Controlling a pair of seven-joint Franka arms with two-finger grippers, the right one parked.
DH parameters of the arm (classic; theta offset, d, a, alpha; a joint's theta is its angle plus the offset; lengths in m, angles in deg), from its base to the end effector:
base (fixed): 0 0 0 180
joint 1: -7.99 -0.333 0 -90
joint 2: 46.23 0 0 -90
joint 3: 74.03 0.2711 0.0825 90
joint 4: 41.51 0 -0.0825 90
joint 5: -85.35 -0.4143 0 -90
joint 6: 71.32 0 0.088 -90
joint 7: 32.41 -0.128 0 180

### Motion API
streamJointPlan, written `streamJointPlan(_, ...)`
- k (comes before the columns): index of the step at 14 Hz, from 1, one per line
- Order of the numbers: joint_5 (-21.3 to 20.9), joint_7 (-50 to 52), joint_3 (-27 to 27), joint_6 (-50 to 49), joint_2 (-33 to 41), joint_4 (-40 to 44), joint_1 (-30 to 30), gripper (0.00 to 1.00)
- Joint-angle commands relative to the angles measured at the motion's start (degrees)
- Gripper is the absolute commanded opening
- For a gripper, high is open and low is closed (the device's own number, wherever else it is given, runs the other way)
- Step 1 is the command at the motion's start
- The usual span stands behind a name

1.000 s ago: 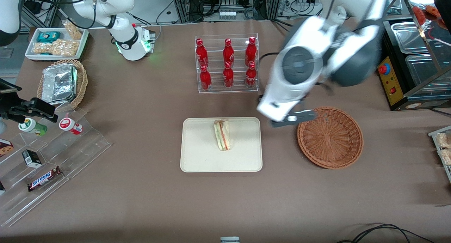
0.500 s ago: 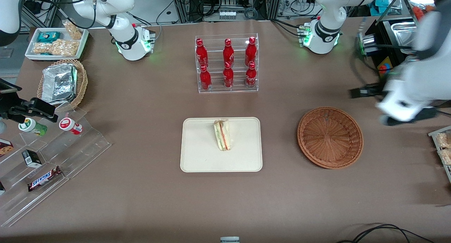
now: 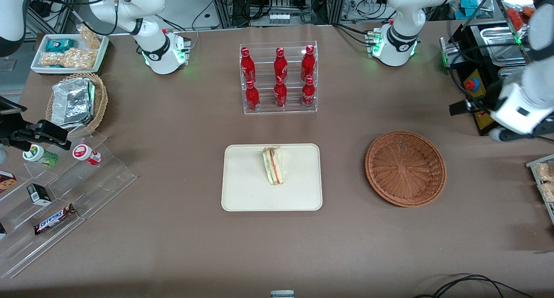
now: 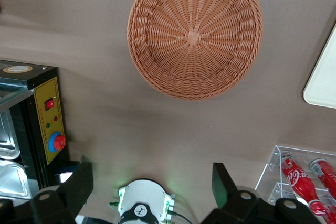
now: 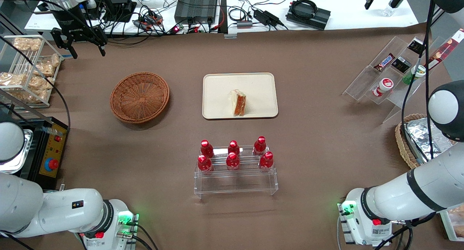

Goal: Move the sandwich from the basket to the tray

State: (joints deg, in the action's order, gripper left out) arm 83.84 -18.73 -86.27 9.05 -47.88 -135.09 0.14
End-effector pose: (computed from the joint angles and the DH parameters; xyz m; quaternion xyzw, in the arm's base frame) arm 0.5612 -0.0383 0.5001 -0.9883 -0.0805 0.1258 0.0303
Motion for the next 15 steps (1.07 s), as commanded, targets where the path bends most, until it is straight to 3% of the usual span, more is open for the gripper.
streamJointPlan(1,0.90,-0.23,0.38,2.17,4.37,-1.61,0.55,1.00)
streamJointPlan(4,2.13,0.38,0.38,0.07,4.37,2.35,2.58,1.00)
streamJointPlan(9,-1.82,-0.06,0.38,-1.87,5.08,2.53,2.40,1.00)
streamJointPlan(15,-1.56,-3.83,-1.82,-4.15,4.73,5.15,2.49,1.00)
